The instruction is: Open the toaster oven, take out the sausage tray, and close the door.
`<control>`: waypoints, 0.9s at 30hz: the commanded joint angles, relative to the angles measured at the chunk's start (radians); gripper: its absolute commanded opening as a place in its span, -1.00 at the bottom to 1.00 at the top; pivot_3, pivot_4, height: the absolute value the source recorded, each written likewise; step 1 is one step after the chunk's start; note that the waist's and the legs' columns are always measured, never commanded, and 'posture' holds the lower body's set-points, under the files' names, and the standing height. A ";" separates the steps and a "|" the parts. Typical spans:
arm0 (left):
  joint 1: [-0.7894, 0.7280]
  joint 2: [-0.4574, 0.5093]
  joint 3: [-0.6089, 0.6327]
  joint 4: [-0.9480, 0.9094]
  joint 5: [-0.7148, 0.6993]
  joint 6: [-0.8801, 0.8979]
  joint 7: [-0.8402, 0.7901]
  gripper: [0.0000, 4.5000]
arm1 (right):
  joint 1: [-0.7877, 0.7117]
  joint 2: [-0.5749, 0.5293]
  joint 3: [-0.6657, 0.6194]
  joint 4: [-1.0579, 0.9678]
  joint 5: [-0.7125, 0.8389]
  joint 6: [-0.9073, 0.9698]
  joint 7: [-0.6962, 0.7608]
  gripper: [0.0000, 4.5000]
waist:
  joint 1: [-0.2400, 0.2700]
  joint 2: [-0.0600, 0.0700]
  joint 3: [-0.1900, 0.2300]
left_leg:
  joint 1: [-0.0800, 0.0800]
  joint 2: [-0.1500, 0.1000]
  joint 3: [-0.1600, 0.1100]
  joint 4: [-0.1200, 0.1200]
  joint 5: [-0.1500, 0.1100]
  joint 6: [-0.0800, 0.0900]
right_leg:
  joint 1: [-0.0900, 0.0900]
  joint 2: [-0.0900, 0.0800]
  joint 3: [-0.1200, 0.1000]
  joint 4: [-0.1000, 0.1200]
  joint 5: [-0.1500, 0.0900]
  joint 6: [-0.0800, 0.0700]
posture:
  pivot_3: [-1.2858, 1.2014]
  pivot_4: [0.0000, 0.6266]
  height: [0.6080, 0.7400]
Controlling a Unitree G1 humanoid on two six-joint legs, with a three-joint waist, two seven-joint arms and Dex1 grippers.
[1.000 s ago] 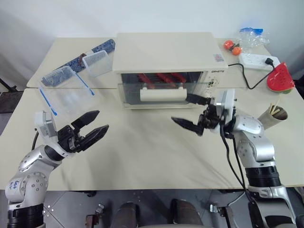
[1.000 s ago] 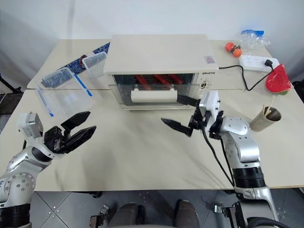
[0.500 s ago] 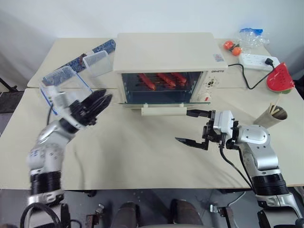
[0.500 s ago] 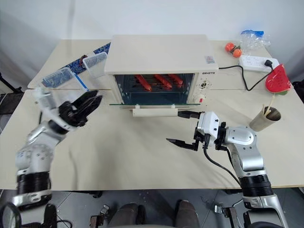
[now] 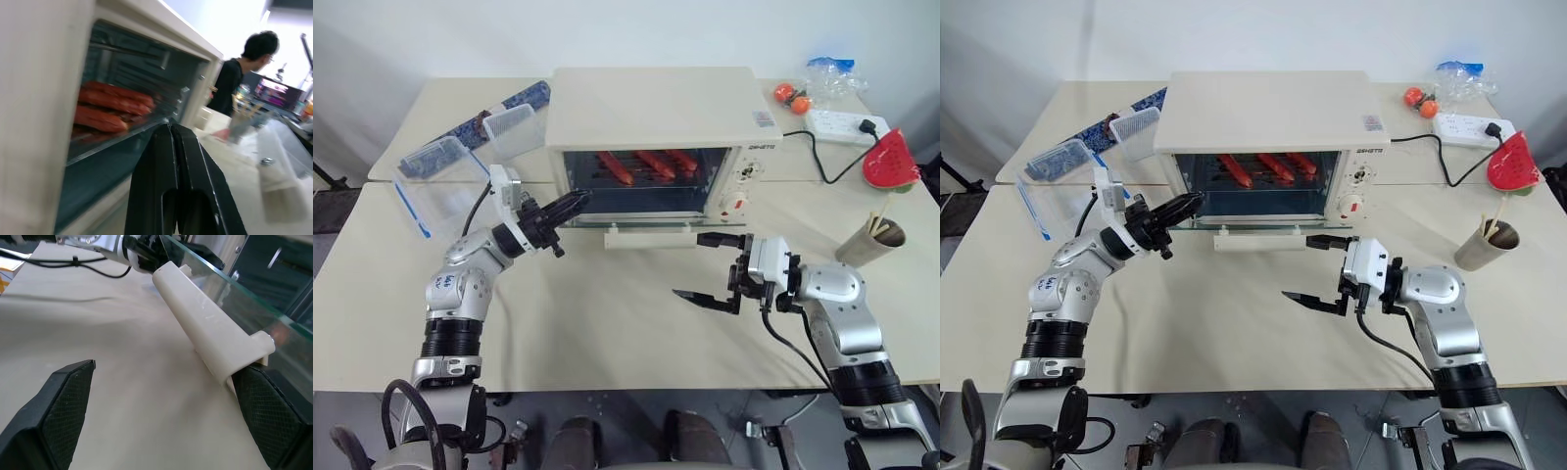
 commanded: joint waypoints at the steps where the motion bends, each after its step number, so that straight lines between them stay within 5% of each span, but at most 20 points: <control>1: 0.033 0.030 -0.029 -0.055 0.003 0.042 -0.062 -0.99 | 0.101 -0.051 -0.084 -0.078 0.014 -0.010 -0.036 1.00 | 0.005 0.000 0.000 | 0.000 0.000 0.000 0.000 0.000 0.000 | 0.000 0.000 0.000 0.000 0.000 0.000 | 0.03 -0.52 1.00; 7: 0.086 0.031 -0.061 -0.082 0.037 0.036 -0.073 -0.99 | 0.381 -0.113 -0.239 -0.088 0.014 -0.055 -0.072 1.00 | 0.024 0.000 0.000 | 0.000 0.000 0.000 0.000 0.000 0.000 | 0.001 0.000 0.000 -0.001 0.000 0.000 | 0.03 -0.52 1.00; 13: 0.148 0.027 -0.102 -0.066 0.134 -0.037 -0.049 -0.99 | 0.507 -0.125 -0.347 -0.075 -0.008 -0.103 -0.143 1.00 | 0.017 0.000 0.000 | 0.003 0.000 0.005 0.000 0.001 0.001 | 0.003 0.000 0.003 -0.004 0.000 0.000 | 0.03 -0.52 1.00; 20: 0.178 0.011 -0.092 -0.069 0.166 -0.082 -0.018 -0.99 | 0.347 -0.108 -0.317 -0.155 -0.024 -0.026 -0.289 1.00 | 0.011 0.000 0.000 | 0.004 0.000 0.005 0.001 0.002 0.001 | 0.003 0.000 0.005 -0.002 0.001 -0.001 | 0.03 -0.52 1.00; 26: 0.278 0.038 -0.021 -0.164 0.101 -0.194 -0.097 -0.99 | 0.158 -0.089 -0.135 -0.289 -0.109 0.181 -0.386 1.00 | 0.009 0.000 0.000 | 0.002 0.000 0.004 0.001 0.003 0.000 | 0.001 0.000 0.004 -0.001 0.001 -0.001 | 0.03 -0.52 1.00; 27: 0.307 0.044 0.006 -0.196 0.066 -0.196 -0.117 -0.82 | 0.121 -0.078 -0.094 -0.297 -0.118 0.176 -0.376 1.00 | 0.008 0.000 0.000 | 0.002 0.000 0.004 0.001 0.003 0.000 | 0.001 0.000 0.004 -0.002 0.001 -0.001 | 0.03 -0.52 1.00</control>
